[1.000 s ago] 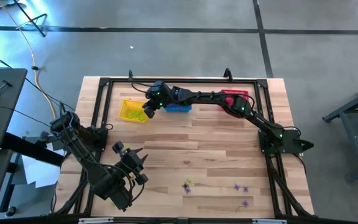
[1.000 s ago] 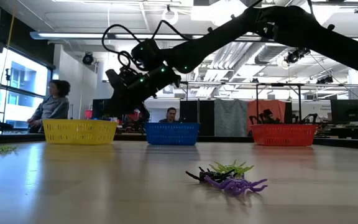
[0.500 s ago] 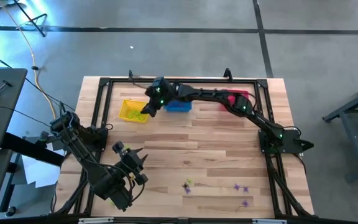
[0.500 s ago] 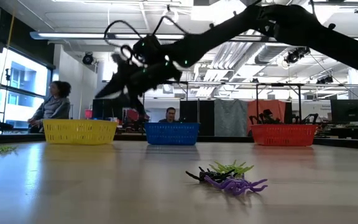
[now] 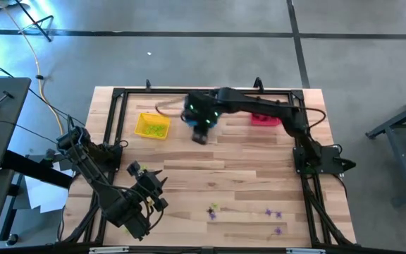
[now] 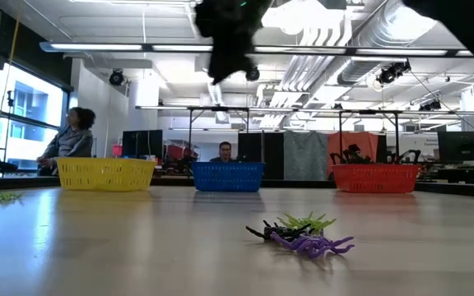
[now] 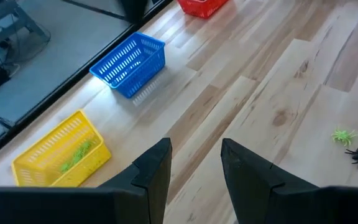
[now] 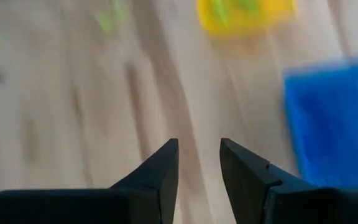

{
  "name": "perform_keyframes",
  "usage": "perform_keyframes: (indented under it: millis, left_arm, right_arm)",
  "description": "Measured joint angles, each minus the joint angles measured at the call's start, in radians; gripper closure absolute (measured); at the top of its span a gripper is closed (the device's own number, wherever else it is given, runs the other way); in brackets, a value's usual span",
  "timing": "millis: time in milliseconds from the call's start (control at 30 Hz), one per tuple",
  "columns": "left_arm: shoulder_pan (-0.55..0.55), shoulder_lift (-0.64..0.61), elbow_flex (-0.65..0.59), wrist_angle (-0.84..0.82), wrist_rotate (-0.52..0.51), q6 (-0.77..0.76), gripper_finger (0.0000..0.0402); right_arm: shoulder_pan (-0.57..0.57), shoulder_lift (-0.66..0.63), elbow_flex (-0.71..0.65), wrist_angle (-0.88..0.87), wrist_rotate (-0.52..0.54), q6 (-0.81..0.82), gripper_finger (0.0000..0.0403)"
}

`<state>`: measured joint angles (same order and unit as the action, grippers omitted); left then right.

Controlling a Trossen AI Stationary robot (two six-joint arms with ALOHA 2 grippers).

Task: Sort Halloween decoration
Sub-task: Put the purple spider toy into the blue bin

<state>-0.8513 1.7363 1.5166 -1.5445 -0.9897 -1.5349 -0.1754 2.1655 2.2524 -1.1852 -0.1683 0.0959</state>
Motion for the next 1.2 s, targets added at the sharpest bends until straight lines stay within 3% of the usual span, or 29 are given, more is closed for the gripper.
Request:
perform_keyframes:
  millis: [100,267,433,633,767,900,1033,1200]
  left_arm:
    - [0.002,0.0,0.0,0.012,-0.002,0.0,0.0271]
    - [0.003,0.0,0.0,0.062,-0.004,0.0,0.0271]
    - [0.003,0.001,0.0,0.119,-0.006,0.034,0.0271]
    - [0.003,0.001,0.0,0.155,-0.007,0.071,0.0271]
    - [0.003,0.001,0.0,0.156,-0.007,0.072,0.0271]
    - [0.003,0.001,0.0,0.157,-0.009,0.072,0.0271]
    - [0.003,0.001,0.0,0.167,-0.009,0.071,0.0271]
    - [0.013,0.001,0.0,0.18,-0.009,0.071,0.0271]
  right_arm:
    - [0.071,-0.042,-0.01,-0.176,0.134,0.038,0.029]
    - [0.221,-0.063,-0.011,-0.399,0.141,0.179,0.029]
    - [0.433,-0.058,-0.03,-0.342,0.062,0.27,0.029]
    - [0.687,-0.05,-0.163,-0.294,0.206,0.417,0.029]
    - [0.813,-0.05,-0.339,-0.24,0.241,0.557,0.029]
    - [0.887,-0.051,-0.543,-0.138,0.218,0.706,0.029]
    - [0.924,-0.05,-0.717,-0.005,0.081,0.816,0.029]
    - [0.942,-0.064,-0.781,0.015,0.019,0.875,0.029]
